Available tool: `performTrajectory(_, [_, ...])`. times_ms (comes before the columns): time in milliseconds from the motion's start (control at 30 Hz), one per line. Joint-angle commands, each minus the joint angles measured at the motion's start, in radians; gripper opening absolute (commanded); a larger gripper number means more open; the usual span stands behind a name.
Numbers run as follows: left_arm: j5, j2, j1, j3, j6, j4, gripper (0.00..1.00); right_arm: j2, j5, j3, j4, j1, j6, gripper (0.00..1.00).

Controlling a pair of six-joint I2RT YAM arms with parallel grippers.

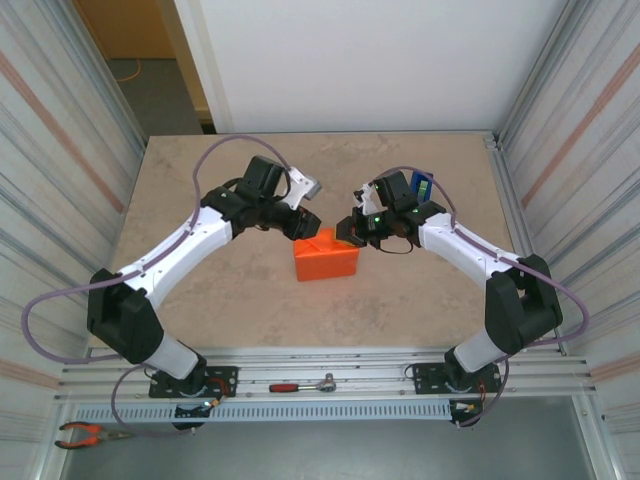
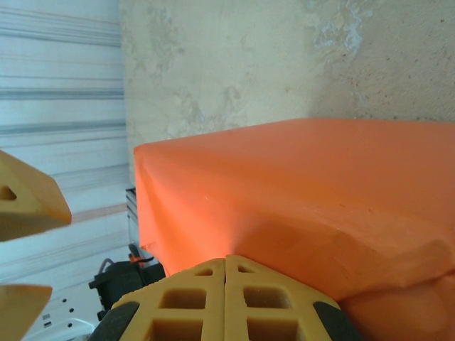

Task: Wrap the gift box in paper
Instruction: Fold the wrapping paper for the gift box.

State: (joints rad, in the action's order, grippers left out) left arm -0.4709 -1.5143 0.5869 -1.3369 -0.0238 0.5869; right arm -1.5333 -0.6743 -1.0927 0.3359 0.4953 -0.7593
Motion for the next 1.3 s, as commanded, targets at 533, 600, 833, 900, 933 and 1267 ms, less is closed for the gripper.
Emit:
performTrajectory(533, [0.133,-0.009,0.098,0.104,0.082,0.015,0.29,-0.012,0.042,0.037,0.074,-0.011,-0.018,0.0])
performTrajectory(600, [0.153,-0.009,0.108,0.112,0.097,0.014,0.29,-0.014,0.039,0.033,0.074,-0.011,-0.02,0.0])
performTrajectory(833, [0.19,-0.005,0.121,0.131,0.111,0.018,0.28,-0.019,0.027,-0.022,0.09,-0.013,-0.02,0.0])
performTrajectory(900, [0.196,-0.003,0.122,0.136,0.112,0.016,0.28,-0.018,0.022,-0.051,0.098,-0.017,-0.018,0.0])
performTrajectory(933, [0.196,-0.002,0.123,0.137,0.111,0.016,0.28,-0.019,0.021,-0.064,0.101,-0.019,-0.016,0.0])
performTrajectory(1267, [0.199,0.0,0.129,0.155,0.102,0.007,0.28,-0.017,0.011,-0.179,0.13,-0.001,-0.02,0.0])
